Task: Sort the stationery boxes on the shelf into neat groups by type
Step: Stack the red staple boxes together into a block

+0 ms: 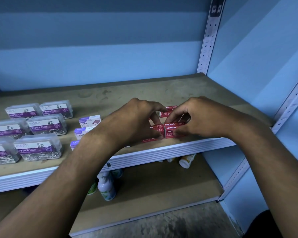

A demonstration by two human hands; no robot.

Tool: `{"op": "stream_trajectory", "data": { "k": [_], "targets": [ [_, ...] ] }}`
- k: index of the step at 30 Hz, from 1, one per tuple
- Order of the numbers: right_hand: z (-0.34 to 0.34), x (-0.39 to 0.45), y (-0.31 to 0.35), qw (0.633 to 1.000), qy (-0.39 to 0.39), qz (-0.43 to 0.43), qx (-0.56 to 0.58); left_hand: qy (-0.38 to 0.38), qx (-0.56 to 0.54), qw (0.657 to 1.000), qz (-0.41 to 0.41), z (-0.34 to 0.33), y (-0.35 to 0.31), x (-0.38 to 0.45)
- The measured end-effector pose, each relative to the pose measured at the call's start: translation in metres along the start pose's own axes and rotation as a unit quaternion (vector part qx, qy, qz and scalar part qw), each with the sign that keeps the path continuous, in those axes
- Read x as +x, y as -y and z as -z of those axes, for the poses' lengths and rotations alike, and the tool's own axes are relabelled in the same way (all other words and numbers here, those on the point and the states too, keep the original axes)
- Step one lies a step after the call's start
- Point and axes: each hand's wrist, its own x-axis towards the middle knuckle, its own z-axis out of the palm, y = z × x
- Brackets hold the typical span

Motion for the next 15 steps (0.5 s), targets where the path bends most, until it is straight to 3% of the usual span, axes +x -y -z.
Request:
{"op": "stream_trajectory", "data": {
  "k": [15],
  "targets": [
    [-0.0029, 0.0021, 0.0008, 1.0, 0.0, 0.008, -0.029, -0.039, 0.003, 0.999, -0.001, -0.0084, -0.0019, 0.0035]
  ]
}}
